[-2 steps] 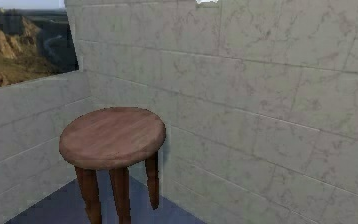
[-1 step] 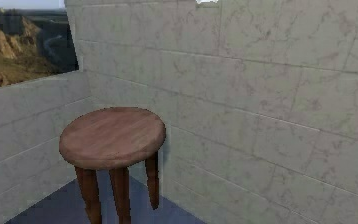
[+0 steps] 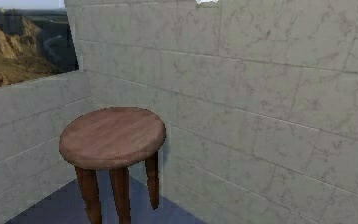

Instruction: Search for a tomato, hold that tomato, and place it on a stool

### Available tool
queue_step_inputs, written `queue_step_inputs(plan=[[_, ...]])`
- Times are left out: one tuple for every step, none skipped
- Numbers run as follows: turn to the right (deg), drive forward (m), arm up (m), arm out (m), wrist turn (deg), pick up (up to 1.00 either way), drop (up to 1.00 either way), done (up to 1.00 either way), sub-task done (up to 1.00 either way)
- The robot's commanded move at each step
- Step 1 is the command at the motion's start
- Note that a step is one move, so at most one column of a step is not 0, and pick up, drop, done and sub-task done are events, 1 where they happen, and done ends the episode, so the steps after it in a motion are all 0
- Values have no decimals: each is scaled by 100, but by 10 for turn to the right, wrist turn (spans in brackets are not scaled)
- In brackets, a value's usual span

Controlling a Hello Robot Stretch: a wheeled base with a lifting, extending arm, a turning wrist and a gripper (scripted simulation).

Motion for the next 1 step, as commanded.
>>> queue_step_inputs(plan=[[0,0,10,0,0,0,0,0,0]])
